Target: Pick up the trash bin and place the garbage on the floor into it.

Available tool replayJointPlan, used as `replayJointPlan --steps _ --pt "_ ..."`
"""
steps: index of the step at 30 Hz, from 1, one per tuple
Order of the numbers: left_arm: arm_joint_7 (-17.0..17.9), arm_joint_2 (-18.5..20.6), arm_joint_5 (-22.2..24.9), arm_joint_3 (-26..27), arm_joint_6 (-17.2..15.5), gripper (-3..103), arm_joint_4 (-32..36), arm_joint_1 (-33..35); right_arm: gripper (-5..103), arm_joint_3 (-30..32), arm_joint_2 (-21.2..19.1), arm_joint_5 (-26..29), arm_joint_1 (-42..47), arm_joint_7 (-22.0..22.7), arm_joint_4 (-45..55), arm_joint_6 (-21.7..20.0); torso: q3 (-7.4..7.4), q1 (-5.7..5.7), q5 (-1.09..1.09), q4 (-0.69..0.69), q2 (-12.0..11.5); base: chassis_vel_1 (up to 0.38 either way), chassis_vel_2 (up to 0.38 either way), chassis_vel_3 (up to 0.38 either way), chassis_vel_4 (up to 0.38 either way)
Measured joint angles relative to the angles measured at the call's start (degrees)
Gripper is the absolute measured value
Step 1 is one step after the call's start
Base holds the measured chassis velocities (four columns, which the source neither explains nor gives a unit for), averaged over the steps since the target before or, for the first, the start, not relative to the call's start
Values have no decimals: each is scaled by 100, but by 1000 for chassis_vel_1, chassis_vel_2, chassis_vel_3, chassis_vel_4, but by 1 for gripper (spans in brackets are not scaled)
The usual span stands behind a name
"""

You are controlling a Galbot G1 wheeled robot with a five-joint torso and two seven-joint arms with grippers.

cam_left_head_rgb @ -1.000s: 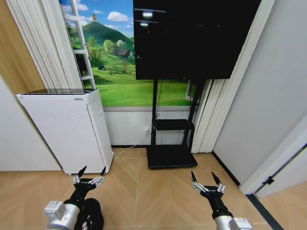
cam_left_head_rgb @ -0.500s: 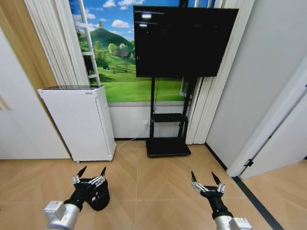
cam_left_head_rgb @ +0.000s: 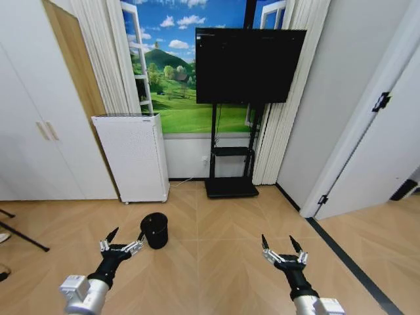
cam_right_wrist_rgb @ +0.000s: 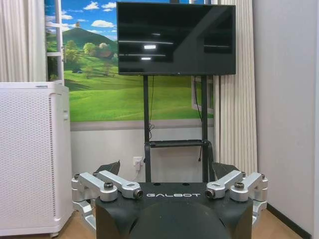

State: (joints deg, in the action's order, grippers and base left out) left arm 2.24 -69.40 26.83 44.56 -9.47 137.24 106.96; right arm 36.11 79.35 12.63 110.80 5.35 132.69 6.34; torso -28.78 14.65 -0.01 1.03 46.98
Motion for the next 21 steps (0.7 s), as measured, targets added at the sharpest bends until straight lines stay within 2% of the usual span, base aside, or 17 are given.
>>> replayJointPlan --steps 5,8,11,14,21 --pt "3 1 0 1 0 100 0 1 100 -1 1 0 3 -1 1 0 3 -3 -2 1 1 451 -184 -469 177" --pt "4 1 0 0 -1 100 -1 1 100 -2 1 0 4 -1 0 0 4 -4 1 2 0 274 -145 -194 175" --pt "4 0 0 0 -1 100 -1 0 100 -1 1 0 3 -1 0 0 3 -4 0 -1 -1 -12 -26 -70 104" --pt "2 0 0 -2 -1 100 0 -1 100 2 0 0 0 0 0 0 2 -4 6 2 -4 -83 -69 61 29" --pt "1 0 0 -2 -1 100 0 -2 100 1 0 0 -3 0 0 0 1 1 0 1 -7 -64 24 67 -22"
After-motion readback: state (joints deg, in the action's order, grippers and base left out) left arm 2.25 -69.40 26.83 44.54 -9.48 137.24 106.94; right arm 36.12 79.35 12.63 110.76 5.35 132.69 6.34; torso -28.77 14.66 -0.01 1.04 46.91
